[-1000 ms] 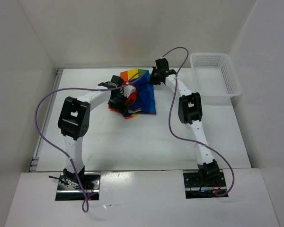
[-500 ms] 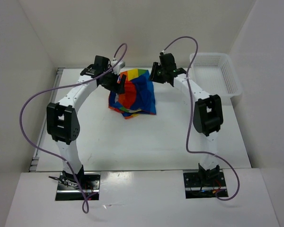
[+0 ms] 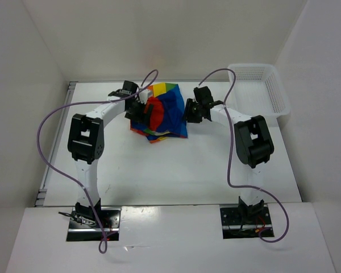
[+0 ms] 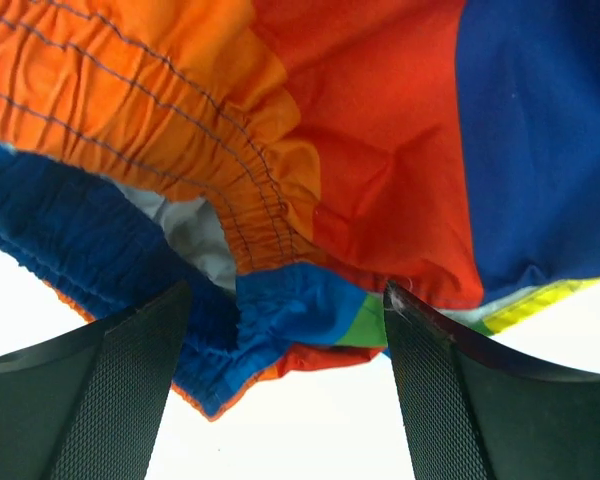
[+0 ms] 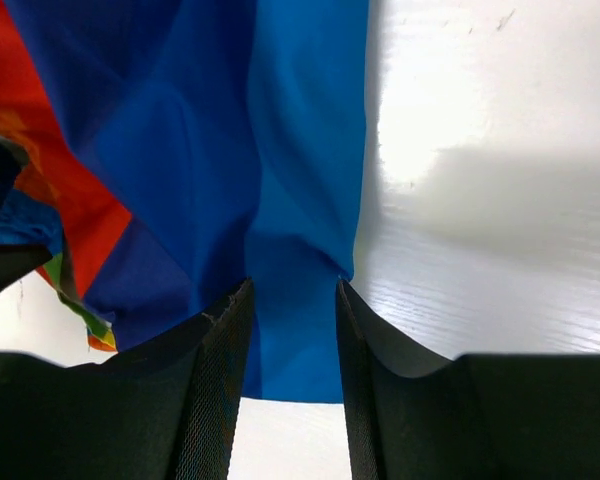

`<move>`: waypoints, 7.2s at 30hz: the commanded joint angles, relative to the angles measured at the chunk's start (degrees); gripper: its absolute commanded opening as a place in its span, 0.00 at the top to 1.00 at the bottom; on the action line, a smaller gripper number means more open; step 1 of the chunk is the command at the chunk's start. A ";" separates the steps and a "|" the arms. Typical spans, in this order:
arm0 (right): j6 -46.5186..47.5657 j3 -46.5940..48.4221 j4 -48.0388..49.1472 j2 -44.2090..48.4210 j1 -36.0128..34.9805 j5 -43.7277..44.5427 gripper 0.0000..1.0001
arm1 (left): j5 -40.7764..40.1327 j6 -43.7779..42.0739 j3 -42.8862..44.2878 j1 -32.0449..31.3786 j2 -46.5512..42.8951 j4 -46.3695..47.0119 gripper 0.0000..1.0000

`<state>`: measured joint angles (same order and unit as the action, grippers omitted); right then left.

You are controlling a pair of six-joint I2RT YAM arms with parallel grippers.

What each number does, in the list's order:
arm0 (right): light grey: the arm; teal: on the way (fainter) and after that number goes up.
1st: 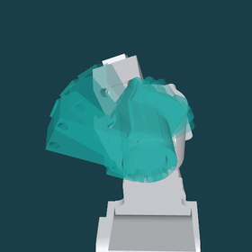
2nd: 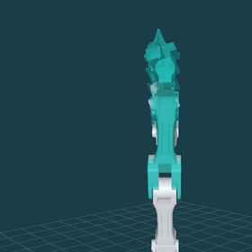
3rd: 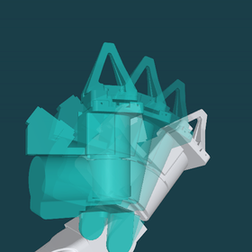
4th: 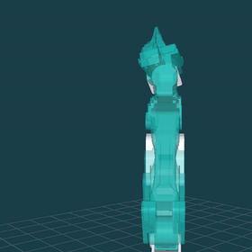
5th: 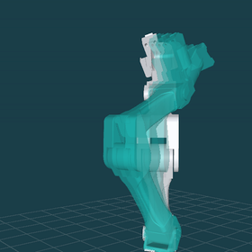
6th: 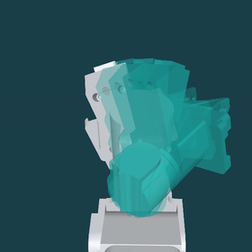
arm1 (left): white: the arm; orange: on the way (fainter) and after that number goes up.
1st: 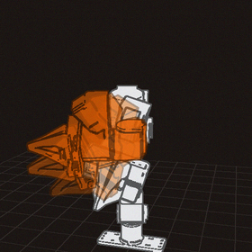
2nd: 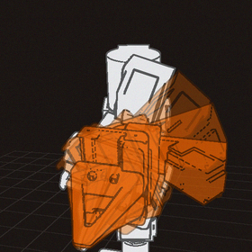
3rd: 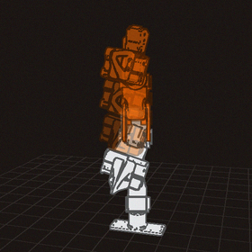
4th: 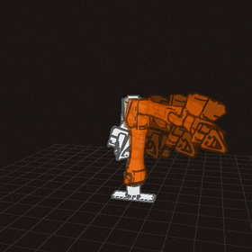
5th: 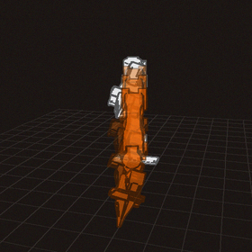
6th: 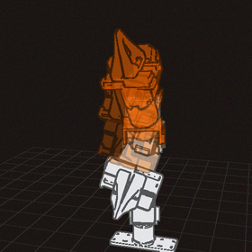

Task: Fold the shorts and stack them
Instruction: Fold the shorts

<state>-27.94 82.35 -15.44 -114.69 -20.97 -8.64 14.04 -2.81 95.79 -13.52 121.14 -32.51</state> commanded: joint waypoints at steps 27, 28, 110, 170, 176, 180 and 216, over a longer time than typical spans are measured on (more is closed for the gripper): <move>-7.04 -11.32 7.97 1.49 2.51 -2.35 1.00 | 12.14 -2.72 -5.60 2.79 -10.47 0.34 1.00; -7.56 -12.20 7.97 2.19 3.12 -1.73 1.00 | 12.93 -2.73 -5.61 4.19 -11.44 -0.18 1.00; -6.51 62.50 -10.40 -41.39 8.14 -10.42 0.87 | 14.35 -19.69 -21.09 6.58 -15.15 -6.69 0.86; 0.42 -5.01 3.66 2.18 -9.70 0.03 0.96 | 8.01 2.98 5.99 7.81 -1.07 2.89 0.30; 3.68 -2.98 2.87 15.80 -10.23 5.74 0.72 | 9.86 2.98 12.39 7.28 -11.18 -0.71 0.13; 3.08 -4.47 -0.71 24.68 -9.45 10.66 0.61 | 9.25 3.60 12.93 7.28 -18.11 -4.04 0.08; -4.92 -27.50 -21.65 71.19 4.80 24.64 0.00 | -6.84 5.80 -36.02 33.29 -70.69 -3.17 0.01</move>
<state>-31.18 53.04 -35.77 -44.16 -16.45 11.70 5.10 1.96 60.53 19.46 51.99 -37.28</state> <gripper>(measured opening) 0.997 0.993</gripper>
